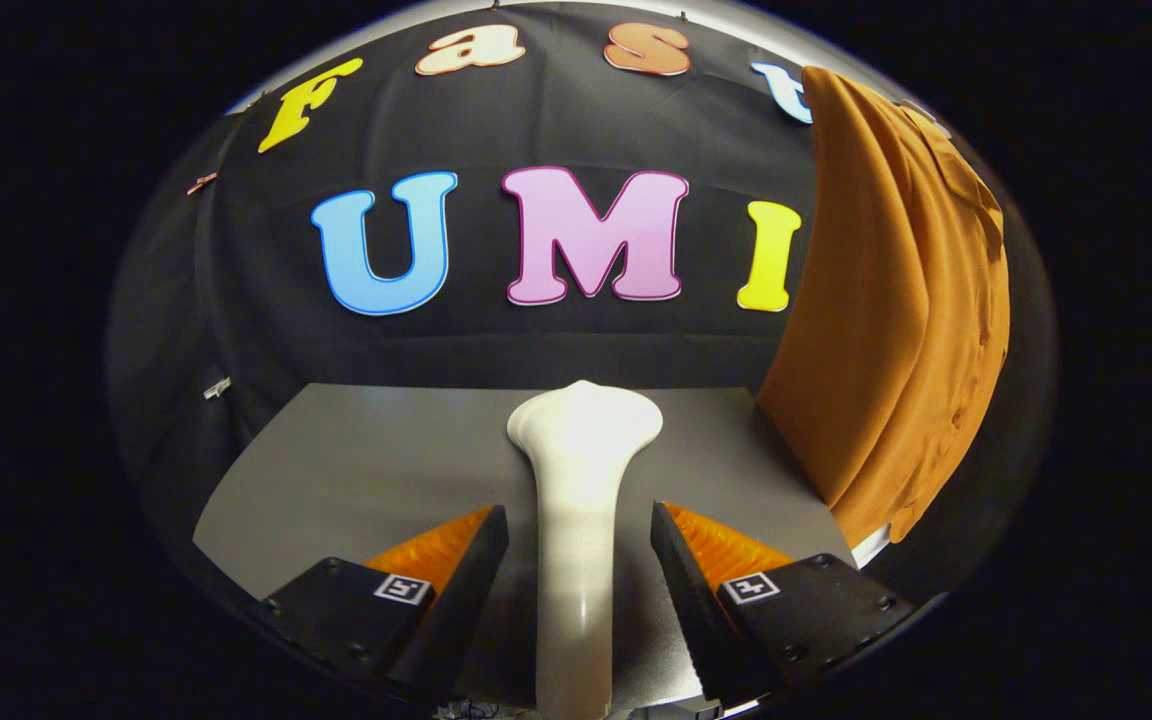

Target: Iron the clothes twice with a garment steamer, once on the left side and once on the right side.

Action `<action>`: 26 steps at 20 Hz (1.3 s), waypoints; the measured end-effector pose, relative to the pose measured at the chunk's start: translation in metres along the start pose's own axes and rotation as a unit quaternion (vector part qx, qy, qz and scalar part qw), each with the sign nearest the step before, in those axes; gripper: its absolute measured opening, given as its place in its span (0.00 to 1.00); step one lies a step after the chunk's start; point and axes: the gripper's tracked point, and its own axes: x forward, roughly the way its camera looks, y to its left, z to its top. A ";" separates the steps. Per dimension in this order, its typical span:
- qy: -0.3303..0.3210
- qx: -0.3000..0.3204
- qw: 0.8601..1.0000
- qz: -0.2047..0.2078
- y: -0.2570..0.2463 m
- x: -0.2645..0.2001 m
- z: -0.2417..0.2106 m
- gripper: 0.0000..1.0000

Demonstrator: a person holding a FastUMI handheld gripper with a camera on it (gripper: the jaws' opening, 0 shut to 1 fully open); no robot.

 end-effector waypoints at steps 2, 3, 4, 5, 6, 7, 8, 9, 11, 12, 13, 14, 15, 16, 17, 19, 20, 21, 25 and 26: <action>0.016 0.002 1.000 0.000 -0.002 0.007 -0.005 0.79; 0.021 0.002 1.000 -0.001 -0.003 0.010 -0.006 0.78; 0.030 -0.001 1.000 -0.002 -0.002 0.012 -0.006 0.77; 0.036 -0.003 0.999 -0.002 -0.003 0.014 -0.008 0.77; 0.041 -0.005 0.999 0.000 -0.003 0.016 -0.009 0.77; 0.045 -0.007 0.999 -0.002 -0.004 0.017 -0.011 0.77; 0.055 -0.002 0.999 0.005 -0.001 0.021 -0.012 0.77; 0.053 -0.001 0.999 0.004 0.001 0.019 -0.011 0.68; 0.054 -0.007 0.998 0.007 0.002 0.026 -0.014 0.51; 0.054 -0.006 0.999 0.005 0.003 0.030 -0.015 0.50; 0.053 -0.008 0.999 0.005 0.003 0.023 -0.012 0.43; 0.051 -0.008 0.999 0.008 0.004 0.024 -0.012 0.42; 0.049 -0.009 0.999 0.014 0.007 0.023 -0.013 0.42; 0.045 -0.013 0.999 0.018 0.009 0.021 -0.012 0.42; 0.039 -0.017 0.999 0.017 0.009 0.019 -0.009 0.42; 0.023 -0.017 0.999 0.019 0.009 0.011 -0.003 0.42; 0.016 -0.012 1.000 0.020 0.008 0.006 0.000 0.42; 0.007 -0.008 1.000 0.019 0.008 0.000 0.004 0.42; -0.032 0.003 0.999 0.015 0.004 -0.031 0.020 0.42; -0.043 0.005 0.999 0.013 0.004 -0.040 0.023 0.42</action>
